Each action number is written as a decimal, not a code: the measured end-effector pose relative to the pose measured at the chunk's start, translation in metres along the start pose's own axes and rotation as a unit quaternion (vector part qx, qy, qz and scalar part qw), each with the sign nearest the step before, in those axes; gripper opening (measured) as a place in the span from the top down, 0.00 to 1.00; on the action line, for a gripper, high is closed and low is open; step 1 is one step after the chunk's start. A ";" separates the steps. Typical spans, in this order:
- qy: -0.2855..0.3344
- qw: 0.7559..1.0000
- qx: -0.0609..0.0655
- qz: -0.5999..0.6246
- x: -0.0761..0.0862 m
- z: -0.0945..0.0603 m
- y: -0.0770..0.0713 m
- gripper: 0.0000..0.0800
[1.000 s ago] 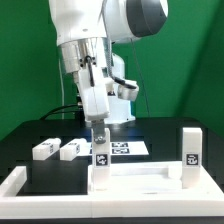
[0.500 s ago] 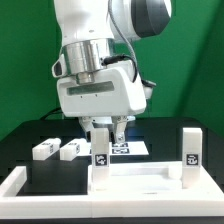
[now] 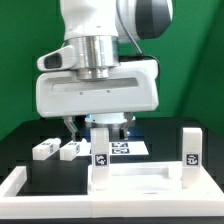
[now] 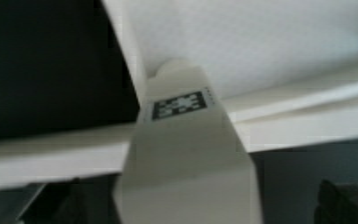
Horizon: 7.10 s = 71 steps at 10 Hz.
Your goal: Assemble desk
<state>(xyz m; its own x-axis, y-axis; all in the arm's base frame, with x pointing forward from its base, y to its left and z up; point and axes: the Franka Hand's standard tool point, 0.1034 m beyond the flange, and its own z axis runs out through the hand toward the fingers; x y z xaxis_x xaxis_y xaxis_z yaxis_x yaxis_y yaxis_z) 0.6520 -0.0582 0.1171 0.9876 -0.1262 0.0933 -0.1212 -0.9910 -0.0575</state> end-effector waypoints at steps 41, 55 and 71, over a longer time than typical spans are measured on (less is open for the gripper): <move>-0.035 0.741 0.053 0.669 -0.008 0.014 0.001 0.63; -0.020 0.999 0.024 -0.018 -0.012 0.016 0.000 0.19; -0.048 0.707 0.041 0.704 -0.005 0.020 -0.010 0.63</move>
Offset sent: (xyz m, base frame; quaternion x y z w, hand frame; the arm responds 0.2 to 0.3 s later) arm 0.0000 0.0000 0.0000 0.0000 0.0000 0.0000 1.0000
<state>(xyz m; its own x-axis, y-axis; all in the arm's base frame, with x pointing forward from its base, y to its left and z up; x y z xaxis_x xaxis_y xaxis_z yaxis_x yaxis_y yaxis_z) 0.6501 -0.0469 0.0970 -0.1050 -0.9777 -0.1819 -0.9891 0.1216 -0.0829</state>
